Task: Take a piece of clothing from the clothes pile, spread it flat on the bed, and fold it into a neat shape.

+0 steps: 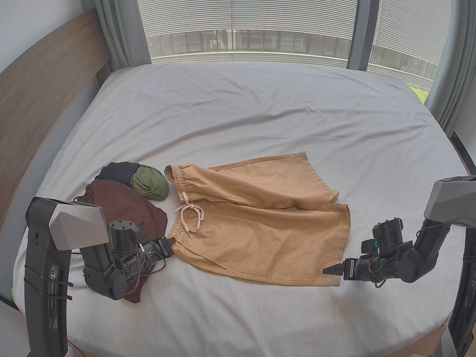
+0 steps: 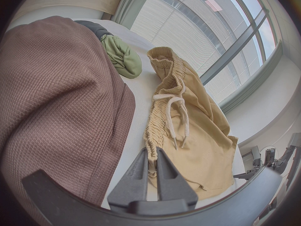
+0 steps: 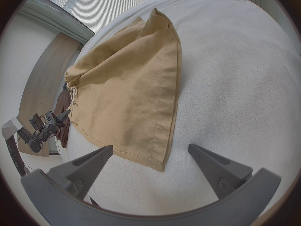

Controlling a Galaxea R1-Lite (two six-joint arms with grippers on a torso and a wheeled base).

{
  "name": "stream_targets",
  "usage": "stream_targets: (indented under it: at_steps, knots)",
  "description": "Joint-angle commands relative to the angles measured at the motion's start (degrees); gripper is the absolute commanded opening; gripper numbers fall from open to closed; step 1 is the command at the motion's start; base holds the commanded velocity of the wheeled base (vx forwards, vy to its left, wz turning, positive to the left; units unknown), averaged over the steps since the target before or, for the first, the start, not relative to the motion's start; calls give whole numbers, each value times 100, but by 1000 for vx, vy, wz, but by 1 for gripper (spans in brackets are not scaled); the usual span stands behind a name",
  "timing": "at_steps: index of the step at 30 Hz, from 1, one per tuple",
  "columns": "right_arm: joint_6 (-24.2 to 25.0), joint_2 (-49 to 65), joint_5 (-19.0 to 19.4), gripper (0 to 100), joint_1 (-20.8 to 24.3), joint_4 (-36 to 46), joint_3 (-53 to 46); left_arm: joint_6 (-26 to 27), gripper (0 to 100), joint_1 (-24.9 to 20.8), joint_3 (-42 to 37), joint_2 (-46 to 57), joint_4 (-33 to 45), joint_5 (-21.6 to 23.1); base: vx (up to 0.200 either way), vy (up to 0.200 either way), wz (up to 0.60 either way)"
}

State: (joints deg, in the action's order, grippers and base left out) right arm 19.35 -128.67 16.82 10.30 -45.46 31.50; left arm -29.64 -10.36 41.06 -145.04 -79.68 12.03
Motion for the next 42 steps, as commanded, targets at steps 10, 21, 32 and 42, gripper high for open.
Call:
stream_targets:
  at_steps: [10, 21, 32, 42]
  knots:
    - [649, -492, 14, 100, 359, -657, -4, 2, 0, 8, 16, 2, -4, 1, 0, 0, 0]
    - [808, -483, 14, 100, 376, -640, -12, 2, 0, 17, 25, -6, -4, 1, 0, 0, 0]
    - [816, -483, -21, 0, 341, -640, -12, 2, 0, 17, 25, -15, -4, 1, 0, 0, 0]
    - [764, -220, -39, 0, 306, -613, -267, 2, 0, -10, -239, 143, 5, -8, 0, 0, 0]
